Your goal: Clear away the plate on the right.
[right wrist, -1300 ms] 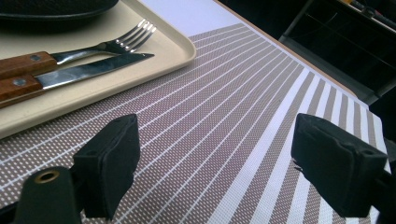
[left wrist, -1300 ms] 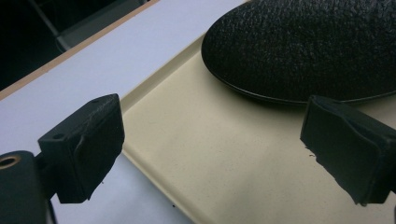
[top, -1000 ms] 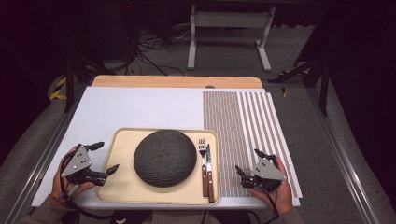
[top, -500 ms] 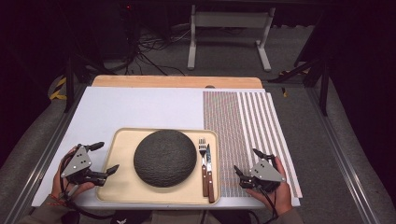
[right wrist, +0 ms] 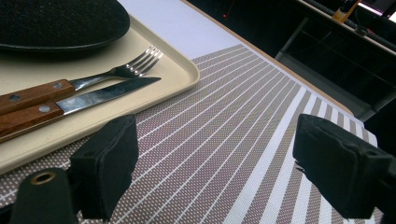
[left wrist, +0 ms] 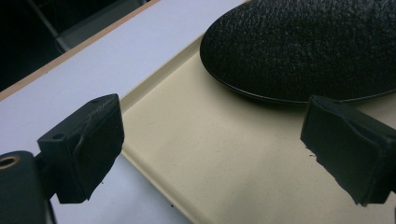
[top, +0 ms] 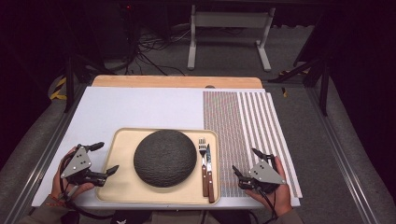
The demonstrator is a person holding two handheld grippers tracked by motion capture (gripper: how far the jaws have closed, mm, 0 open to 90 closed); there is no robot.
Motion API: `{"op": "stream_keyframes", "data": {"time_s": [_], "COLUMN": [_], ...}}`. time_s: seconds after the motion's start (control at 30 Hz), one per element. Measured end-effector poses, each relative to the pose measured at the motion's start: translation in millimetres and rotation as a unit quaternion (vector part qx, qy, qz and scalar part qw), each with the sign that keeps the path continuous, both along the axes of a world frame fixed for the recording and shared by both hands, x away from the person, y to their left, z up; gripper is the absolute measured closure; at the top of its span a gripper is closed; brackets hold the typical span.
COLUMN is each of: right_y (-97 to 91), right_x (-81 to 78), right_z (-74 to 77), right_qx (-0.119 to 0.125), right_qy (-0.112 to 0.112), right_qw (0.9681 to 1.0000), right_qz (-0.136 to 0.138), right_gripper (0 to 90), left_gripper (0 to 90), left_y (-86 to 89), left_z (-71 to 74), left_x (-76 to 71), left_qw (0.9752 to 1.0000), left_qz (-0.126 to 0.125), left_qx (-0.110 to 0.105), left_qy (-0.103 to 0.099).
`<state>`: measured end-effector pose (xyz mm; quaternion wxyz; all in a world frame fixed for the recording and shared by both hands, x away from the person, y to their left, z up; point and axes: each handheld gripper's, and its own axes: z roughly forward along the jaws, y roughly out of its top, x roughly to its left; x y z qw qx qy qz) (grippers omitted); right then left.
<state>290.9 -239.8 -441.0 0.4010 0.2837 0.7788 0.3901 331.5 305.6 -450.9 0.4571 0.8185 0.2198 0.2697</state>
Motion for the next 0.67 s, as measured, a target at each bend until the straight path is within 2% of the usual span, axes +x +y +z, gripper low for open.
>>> {"op": "stream_keyframes", "data": {"time_s": [0.67], "right_y": [1.6], "right_x": [1.5], "right_z": [-1.3], "right_qx": [-0.004], "right_qy": [0.003], "right_qw": [1.0], "right_qz": [0.0], "right_gripper": [15.0], "left_gripper": [7.1], "left_y": [-1.1], "left_z": [-0.4], "left_x": [2.0], "left_qw": [1.0], "left_qz": [0.003], "left_qx": [-0.001], "left_qy": [0.004]}}
